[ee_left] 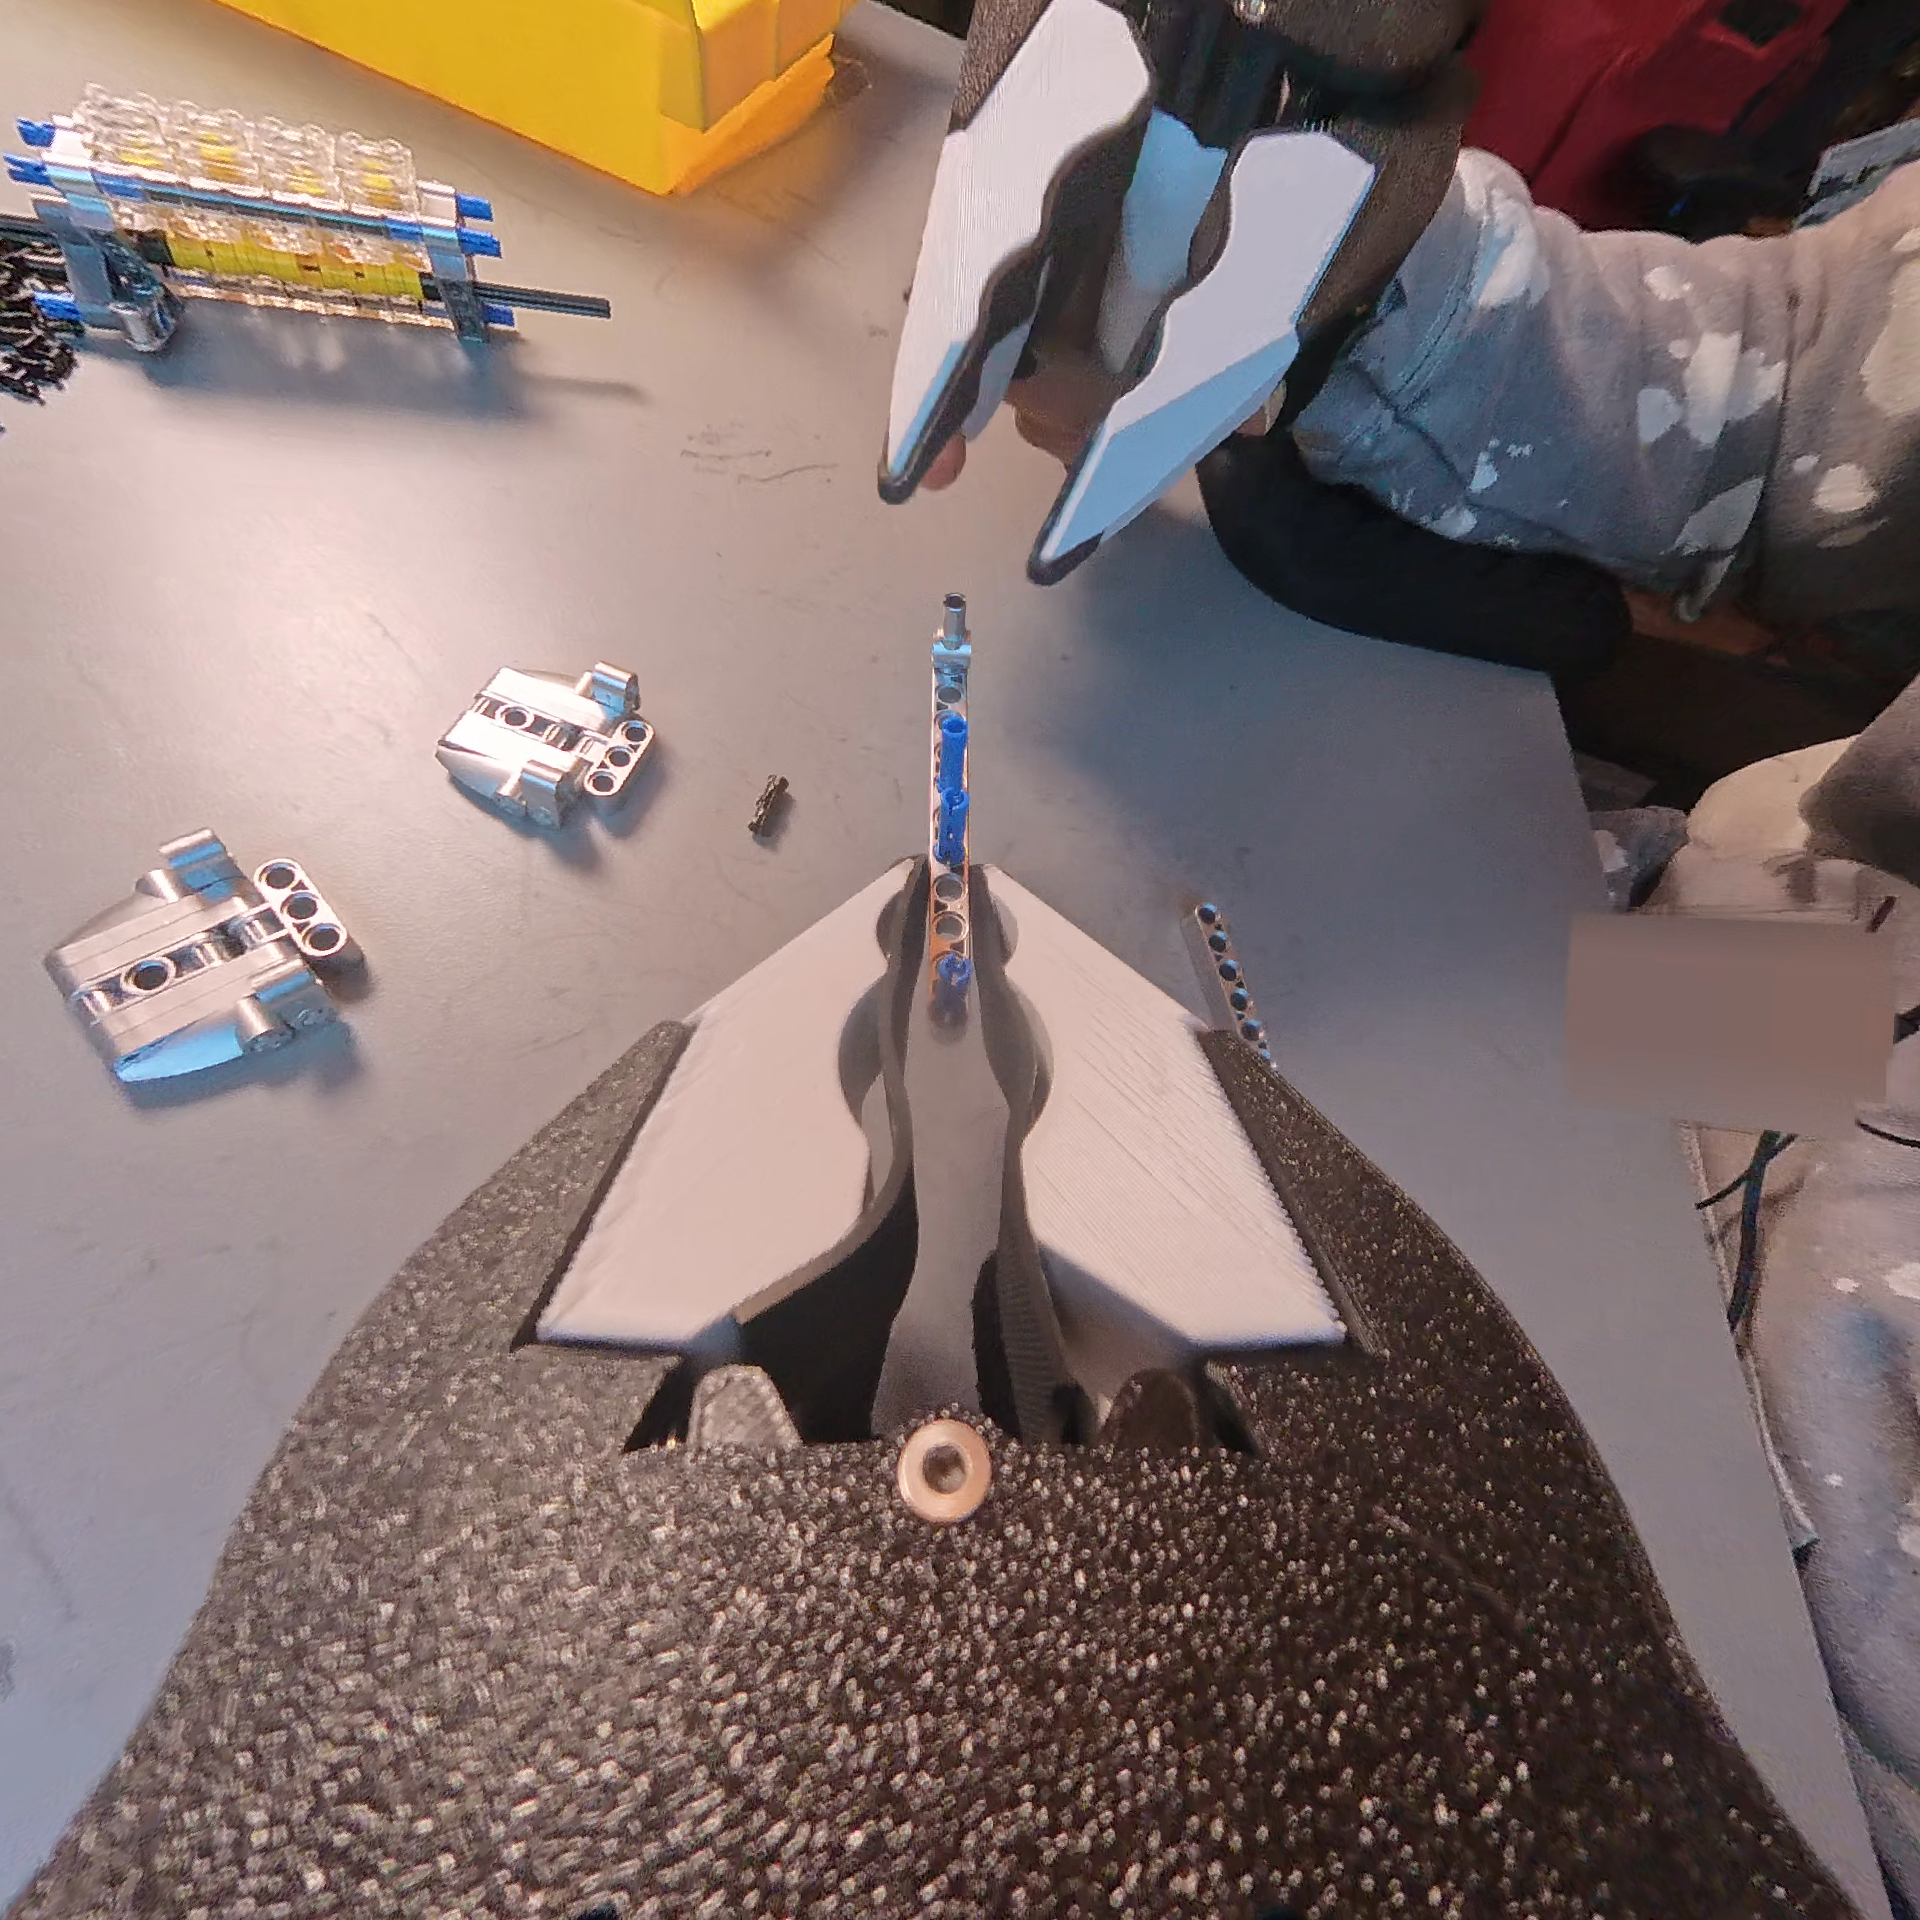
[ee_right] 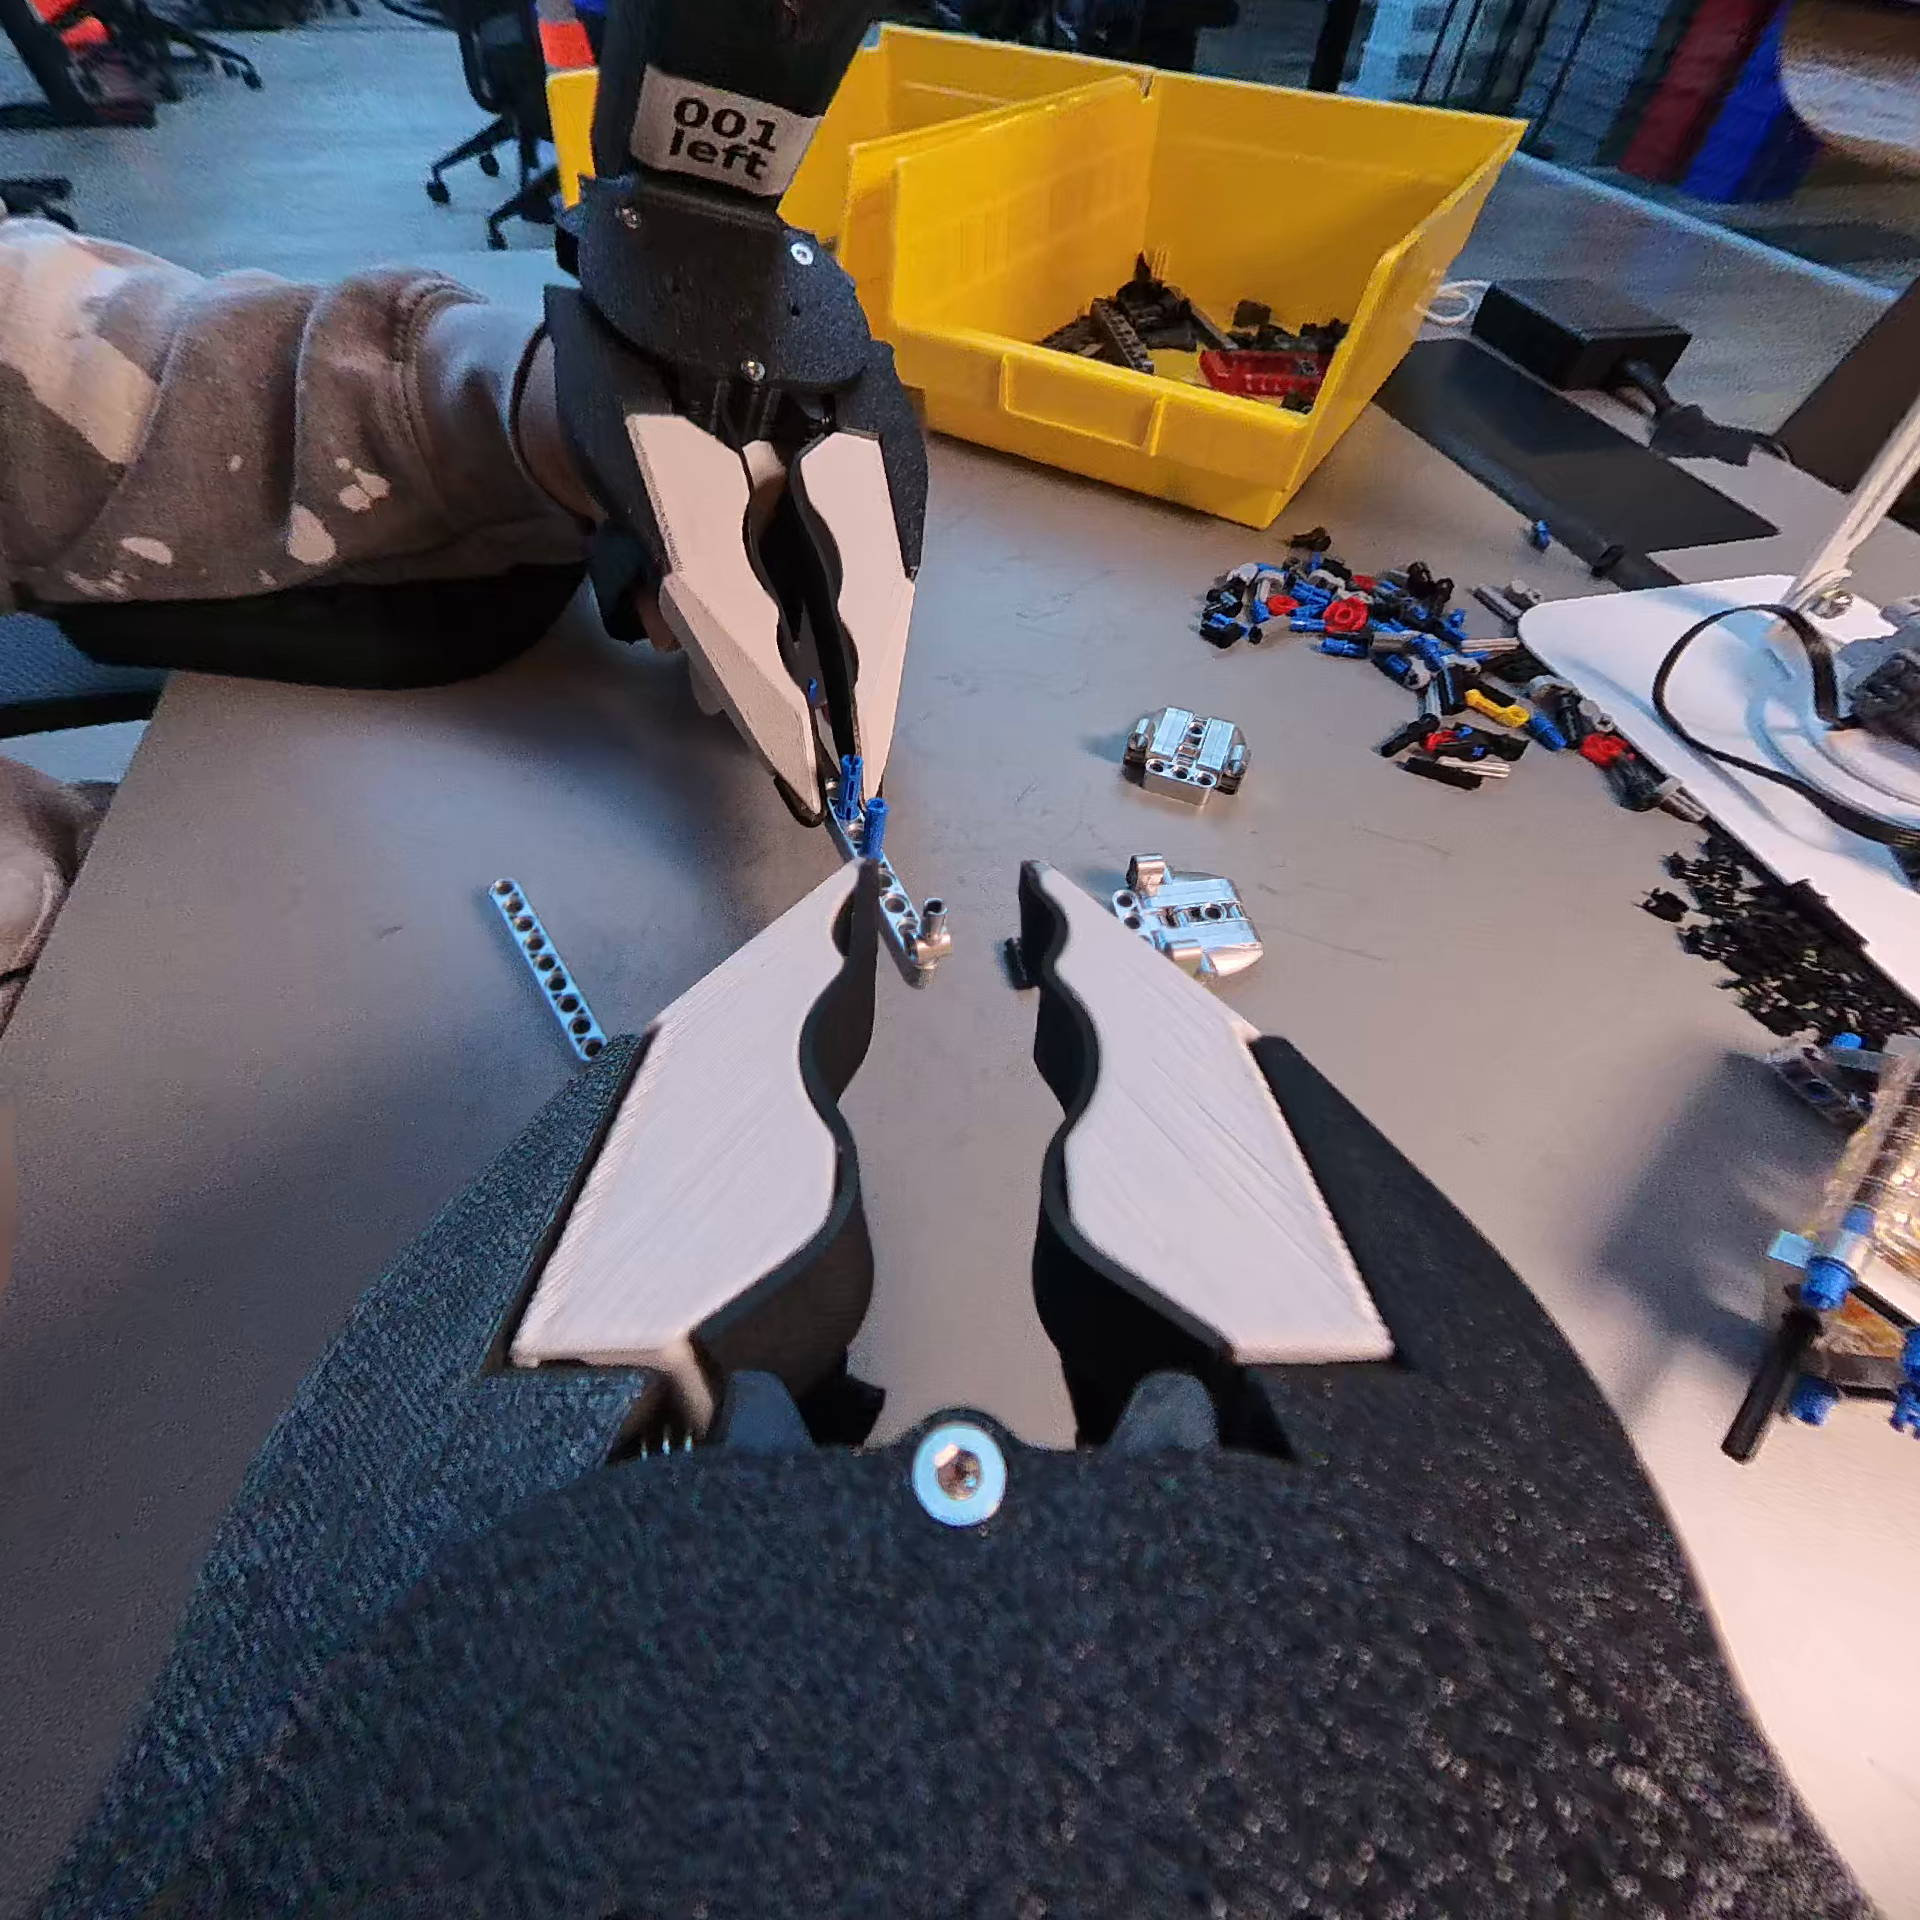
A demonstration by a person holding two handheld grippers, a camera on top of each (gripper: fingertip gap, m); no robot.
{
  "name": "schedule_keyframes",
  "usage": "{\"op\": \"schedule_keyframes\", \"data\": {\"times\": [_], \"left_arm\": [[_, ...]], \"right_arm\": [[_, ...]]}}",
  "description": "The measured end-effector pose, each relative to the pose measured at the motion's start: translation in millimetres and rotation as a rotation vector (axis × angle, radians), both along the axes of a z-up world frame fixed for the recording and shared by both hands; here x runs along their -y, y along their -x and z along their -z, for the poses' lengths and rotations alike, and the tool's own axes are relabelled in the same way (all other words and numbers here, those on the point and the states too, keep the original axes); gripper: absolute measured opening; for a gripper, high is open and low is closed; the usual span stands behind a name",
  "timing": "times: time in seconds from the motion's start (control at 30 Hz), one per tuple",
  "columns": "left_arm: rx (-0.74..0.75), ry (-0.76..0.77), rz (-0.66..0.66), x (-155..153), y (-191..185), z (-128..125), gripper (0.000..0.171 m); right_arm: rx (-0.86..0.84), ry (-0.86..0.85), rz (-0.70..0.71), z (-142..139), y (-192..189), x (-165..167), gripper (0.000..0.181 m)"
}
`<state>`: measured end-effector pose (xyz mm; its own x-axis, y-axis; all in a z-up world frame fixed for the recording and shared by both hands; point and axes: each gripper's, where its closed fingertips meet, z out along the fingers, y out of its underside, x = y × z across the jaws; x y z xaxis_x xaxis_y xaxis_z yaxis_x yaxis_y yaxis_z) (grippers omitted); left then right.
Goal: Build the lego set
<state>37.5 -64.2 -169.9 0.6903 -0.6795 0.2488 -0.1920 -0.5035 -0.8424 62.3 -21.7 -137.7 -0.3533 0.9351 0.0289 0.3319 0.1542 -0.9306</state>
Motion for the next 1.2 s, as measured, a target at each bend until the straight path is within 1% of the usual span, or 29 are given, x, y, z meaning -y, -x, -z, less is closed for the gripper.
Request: {"op": "schedule_keyframes", "data": {"times": [0.03, 0.1, 0.17, 0.2, 0.23, 0.27, 0.3, 0.37, 0.47, 0.53, 0.57, 0.6, 0.67, 0.7, 0.77, 0.83, 0.9, 0.97, 1.0, 1.1, 1.2], "left_arm": [[-0.012, -0.006, 0.01, 1.1, -1.2, 1.0, 0.005], [-0.037, -0.031, 0.029, 2.4, -4.3, 1.7, 0.005], [-0.077, -0.048, 0.056, 5.0, -7.9, 5.6, 0.005], [-0.106, -0.055, 0.068, 5.8, -9.3, 9.0, 0.005], [-0.142, -0.062, 0.073, 5.8, -9.8, 13.4, 0.005], [-0.181, -0.064, 0.074, 5.3, -9.4, 18.6, 0.005], [-0.223, -0.061, 0.068, 4.1, -8.1, 24.4, 0.006], [-0.304, -0.063, 0.023, -2.2, -1.4, 33.1, 0.006], [-0.381, -0.097, -0.066, -14.1, 11.5, 35.4, 0.013], [-0.414, -0.118, -0.142, -22.0, 25.2, 34.0, 0.023], [-0.418, -0.119, -0.182, -25.3, 32.3, 32.4, 0.022], [-0.416, -0.114, -0.22, -28.0, 39.1, 31.4, 0.022], [-0.383, -0.086, -0.258, -29.5, 46.1, 30.7, 0.022], [-0.362, -0.078, -0.265, -29.5, 47.2, 29.5, 0.021], [-0.322, -0.069, -0.251, -27.2, 45.4, 26.0, 0.017], [-0.285, -0.044, -0.218, -21.7, 42.0, 23.4, 0.015], [-0.227, 0.027, -0.148, -9.8, 34.3, 24.6, 0.015], [-0.153, 0.094, -0.07, 3.2, 23.0, 24.2, 0.015], [-0.119, 0.118, -0.044, 7.3, 17.3, 23.2, 0.016], [-0.062, 0.17, -0.007, 12.3, -1.0, 22.6, 0.033], [-0.071, 0.184, 0.045, 19.2, -15.2, 24.7, 0.051]], "right_arm": [[0.023, -0.003, -0.024, 3.8, -2.9, 1.8, 0.029], [0.062, -0.044, -0.061, 12.6, -5.8, 7.0, 0.029], [0.103, -0.134, -0.089, 24.8, -6.4, 14.1, 0.029], [0.135, -0.203, -0.082, 34.4, -5.5, 13.7, 0.028], [0.178, -0.276, -0.075, 45.6, -5.3, 12.5, 0.021], [0.215, -0.334, -0.079, 55.2, -5.8, 12.9, 0.006], [0.226, -0.363, -0.091, 59.8, -5.4, 16.4, 0.003], [0.258, -0.393, -0.073, 61.6, -3.9, 16.1, 0.003], [0.305, -0.396, 0.006, 62.0, -2.9, 6.2, 0.003], [0.356, -0.304, 0.062, 62.7, -6.5, 1.3, 0.003], [0.387, -0.238, 0.068, 63.4, -9.7, 2.5, 0.004], [0.417, -0.19, 0.066, 65.1, -13.1, 4.7, 0.011], [0.467, -0.155, 0.025, 71.1, -20.3, 14.4, 0.028], [0.453, -0.153, -0.001, 68.7, -20.6, 20.9, 0.027], [0.433, -0.091, -0.085, 62.1, -20.9, 43.4, 0.028], [0.418, -0.049, -0.156, 57.4, -22.1, 60.3, 0.03], [0.384, -0.013, -0.214, 50.5, -24.1, 70.2, 0.033], [0.353, 0.007, -0.234, 45.5, -24.6, 70.4, 0.033], [0.349, -0.004, -0.219, 46.4, -23.7, 65.4, 0.033], [0.401, -0.062, -0.139, 60.9, -21.4, 48.1, 0.031], [0.396, -0.096, -0.147, 63.3, -13.4, 57.4, 0.026]]}}
